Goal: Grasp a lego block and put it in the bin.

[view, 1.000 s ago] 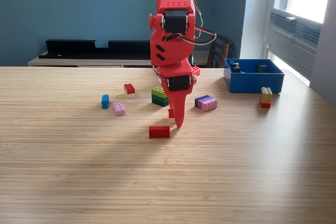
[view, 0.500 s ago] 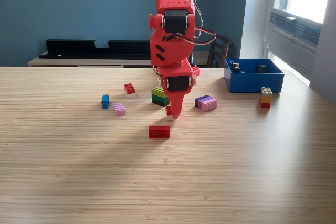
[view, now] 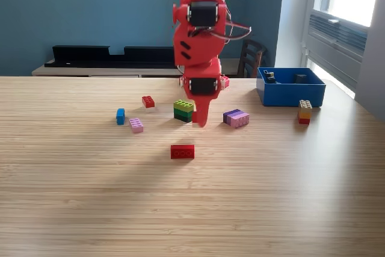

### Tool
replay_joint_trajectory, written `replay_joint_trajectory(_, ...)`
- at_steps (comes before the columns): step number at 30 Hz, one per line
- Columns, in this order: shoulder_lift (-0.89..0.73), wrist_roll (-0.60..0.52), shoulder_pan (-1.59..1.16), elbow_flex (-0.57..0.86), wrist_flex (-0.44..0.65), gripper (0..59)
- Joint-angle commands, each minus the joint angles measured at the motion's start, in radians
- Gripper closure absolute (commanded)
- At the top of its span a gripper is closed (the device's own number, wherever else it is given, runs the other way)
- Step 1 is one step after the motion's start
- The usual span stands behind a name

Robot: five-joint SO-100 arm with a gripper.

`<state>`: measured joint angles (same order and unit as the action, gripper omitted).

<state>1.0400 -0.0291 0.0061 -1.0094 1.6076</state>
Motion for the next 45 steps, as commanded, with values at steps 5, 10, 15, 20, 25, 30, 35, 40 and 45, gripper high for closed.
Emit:
replay_joint_trajectory(5, 0.428, -0.035, -0.235, 0.052, 0.107, 58.6)
replay_joint_trajectory(10, 0.557, -0.06, -0.472, -0.098, 0.109, 58.6)
replay_joint_trajectory(15, 0.609, -0.081, -0.758, -0.15, 0.135, 58.6)
replay_joint_trajectory(20, 0.584, -0.049, -0.985, -0.209, 0.137, 58.6)
replay_joint_trajectory(25, 0.537, -0.02, -1.123, -0.235, 0.137, 58.6)
replay_joint_trajectory(30, 0.489, 0.011, -1.18, -0.239, 0.137, 58.6)
replay_joint_trajectory(35, 0.469, 0.032, -1.181, -0.232, 0.137, 34.4)
replay_joint_trajectory(40, 0.469, 0.032, -1.173, -0.216, 0.137, 25.6)
replay_joint_trajectory(45, 0.469, 0.04, -1.163, -0.204, 0.137, 31.0)
